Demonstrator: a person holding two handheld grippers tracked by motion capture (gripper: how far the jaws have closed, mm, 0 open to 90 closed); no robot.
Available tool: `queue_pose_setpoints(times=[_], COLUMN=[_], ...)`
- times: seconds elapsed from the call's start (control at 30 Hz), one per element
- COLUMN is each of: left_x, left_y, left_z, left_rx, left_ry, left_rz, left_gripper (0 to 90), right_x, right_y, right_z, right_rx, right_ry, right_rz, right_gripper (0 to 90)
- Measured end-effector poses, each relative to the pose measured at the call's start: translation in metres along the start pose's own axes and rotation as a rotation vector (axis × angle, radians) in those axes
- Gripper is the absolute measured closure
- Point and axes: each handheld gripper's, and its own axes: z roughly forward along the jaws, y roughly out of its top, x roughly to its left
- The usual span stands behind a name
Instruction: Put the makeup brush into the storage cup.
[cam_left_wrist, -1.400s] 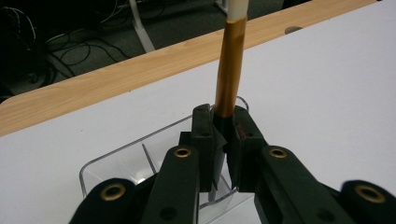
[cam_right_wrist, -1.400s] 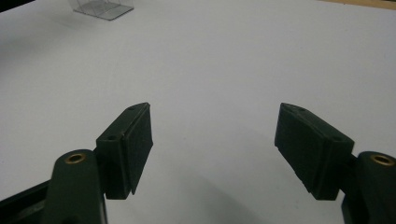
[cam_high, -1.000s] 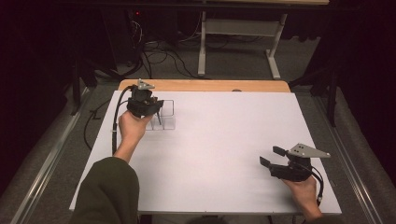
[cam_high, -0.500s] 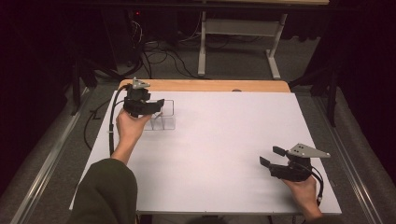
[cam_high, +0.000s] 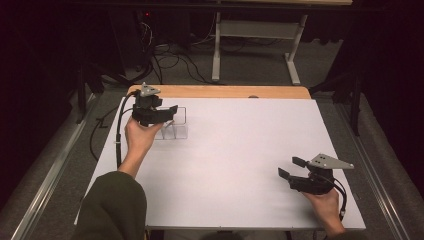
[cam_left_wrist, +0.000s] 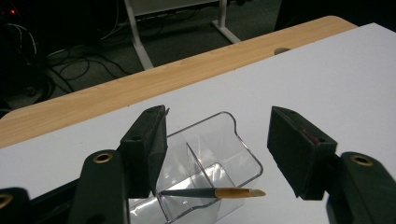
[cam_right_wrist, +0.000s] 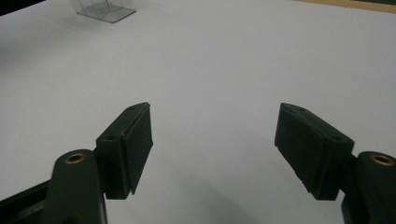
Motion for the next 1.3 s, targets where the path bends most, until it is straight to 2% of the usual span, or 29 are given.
queue_pose_setpoints(times=[0.27, 0.4, 0.67, 0.87, 1.3], left_x=[-0.003, -0.003, -0.005, -0.009, -0.014], left_y=[-0.002, -0.003, -0.005, -0.005, -0.009], left_z=[-0.007, -0.013, -0.026, -0.034, -0.046], left_rx=[-0.024, -0.042, -0.072, -0.071, -0.075], left_ry=[-0.014, -0.024, -0.047, -0.064, -0.094], left_rz=[0.000, 0.002, -0.001, 0.016, 0.024], left_gripper=[36.2, 36.1, 35.6, 34.4, 34.1], right_x=[0.001, 0.000, 0.000, 0.000, -0.001], right_y=[0.000, 0.000, 0.000, 0.000, -0.001], right_z=[0.001, 0.000, -0.001, -0.001, -0.001], right_rx=[0.000, -0.002, -0.004, -0.005, -0.008], right_ry=[0.004, 0.005, 0.006, 0.005, 0.005], right_rz=[-0.002, 0.013, 0.009, 0.013, 0.014], right_gripper=[29.4, 29.4, 29.3, 29.2, 29.2])
